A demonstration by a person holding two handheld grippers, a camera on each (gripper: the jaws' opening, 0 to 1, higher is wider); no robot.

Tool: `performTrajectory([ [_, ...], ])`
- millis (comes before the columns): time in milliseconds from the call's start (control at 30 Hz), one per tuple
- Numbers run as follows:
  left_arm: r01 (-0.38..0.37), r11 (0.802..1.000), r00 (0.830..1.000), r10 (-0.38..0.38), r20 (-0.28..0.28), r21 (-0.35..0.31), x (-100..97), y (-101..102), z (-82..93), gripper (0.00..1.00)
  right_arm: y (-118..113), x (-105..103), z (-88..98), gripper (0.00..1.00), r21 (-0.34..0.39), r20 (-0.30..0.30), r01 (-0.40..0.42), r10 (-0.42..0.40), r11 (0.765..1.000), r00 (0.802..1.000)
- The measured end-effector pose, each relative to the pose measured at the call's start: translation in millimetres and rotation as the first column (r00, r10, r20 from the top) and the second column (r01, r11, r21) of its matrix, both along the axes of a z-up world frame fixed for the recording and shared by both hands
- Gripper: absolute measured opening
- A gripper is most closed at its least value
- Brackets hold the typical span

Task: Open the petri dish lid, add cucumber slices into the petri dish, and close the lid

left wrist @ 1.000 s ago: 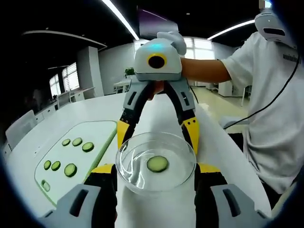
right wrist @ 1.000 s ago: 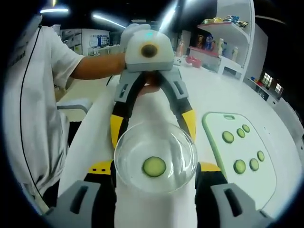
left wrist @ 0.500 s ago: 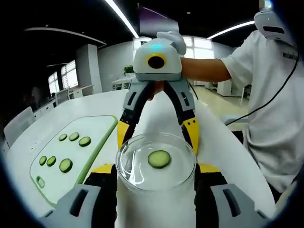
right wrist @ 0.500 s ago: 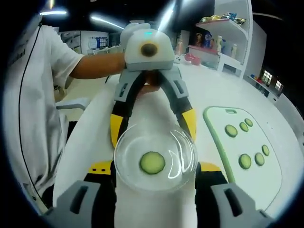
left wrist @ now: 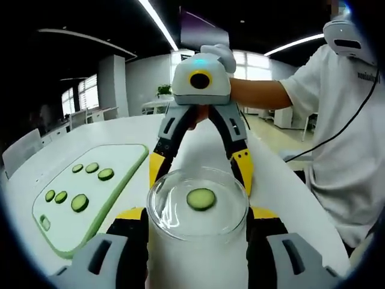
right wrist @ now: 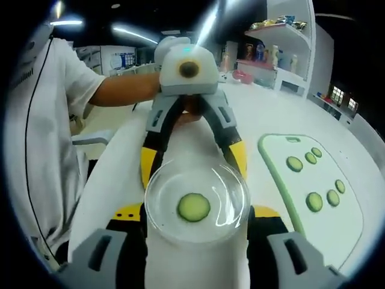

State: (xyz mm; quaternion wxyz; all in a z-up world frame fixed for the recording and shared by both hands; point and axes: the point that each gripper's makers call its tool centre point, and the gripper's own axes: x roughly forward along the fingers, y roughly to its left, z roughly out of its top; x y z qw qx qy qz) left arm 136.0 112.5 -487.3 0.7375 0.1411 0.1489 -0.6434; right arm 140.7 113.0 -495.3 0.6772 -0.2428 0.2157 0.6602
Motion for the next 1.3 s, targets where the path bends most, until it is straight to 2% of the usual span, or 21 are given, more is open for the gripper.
performTrajectory([
  [367,-0.011,1.0,1.0,0.01,-0.012,-0.012,0.5,6.0,-2.1,0.65,1.8,3.1,0.6,0.67,0.042,-0.003,0.013,-0.013,0.999,1.0],
  [533,0.007,1.0,1.0,-0.007,0.017,-0.002,-3.0,8.7,-0.2,0.69,1.6,4.0,0.7,0.67,0.046,-0.005,0.025,-0.025,0.999,1.0],
  [600,0.005,1.0,1.0,-0.005,0.015,-0.001,-3.3,10.7,0.1,0.69,1.7,3.4,3.3,0.67,0.051,0.0,0.027,-0.027,0.998,1.0],
  [667,-0.005,1.0,1.0,0.005,0.007,-0.012,-4.1,13.3,2.9,0.69,3.1,3.3,11.9,0.68,0.087,-0.013,0.04,-0.039,0.995,0.999],
  [800,-0.026,0.998,1.0,0.027,0.005,-0.064,-7.9,17.2,16.1,0.7,2.9,2.0,24.4,0.69,0.14,-0.025,0.066,-0.063,0.988,0.998],
  [967,-0.079,0.987,0.996,0.083,0.023,-0.143,-11.4,24.3,39.8,0.71,-1.6,10.6,41.9,0.69,0.224,-0.012,0.152,-0.153,0.963,0.988],
  [1033,-0.1,0.983,0.994,0.106,0.032,-0.154,-9.4,26.8,44.9,0.71,-4.7,13.8,46.5,0.68,0.239,0.004,0.181,-0.187,0.954,0.982],
  [1067,-0.115,0.981,0.992,0.121,0.033,-0.159,-8.9,28.9,48.7,0.71,-7.6,16.4,49.5,0.68,0.243,0.043,0.187,-0.203,0.952,0.978],
  [1233,-0.146,0.976,0.985,0.159,0.069,-0.164,-8.9,32.0,61.2,0.71,-16.2,18.7,62.9,0.68,0.279,0.067,0.239,-0.267,0.93,0.961],
  [1300,-0.157,0.971,0.981,0.174,0.081,-0.181,-8.8,32.8,68.4,0.71,-20.2,20.8,68.7,0.68,0.289,0.095,0.253,-0.291,0.923,0.952],
])
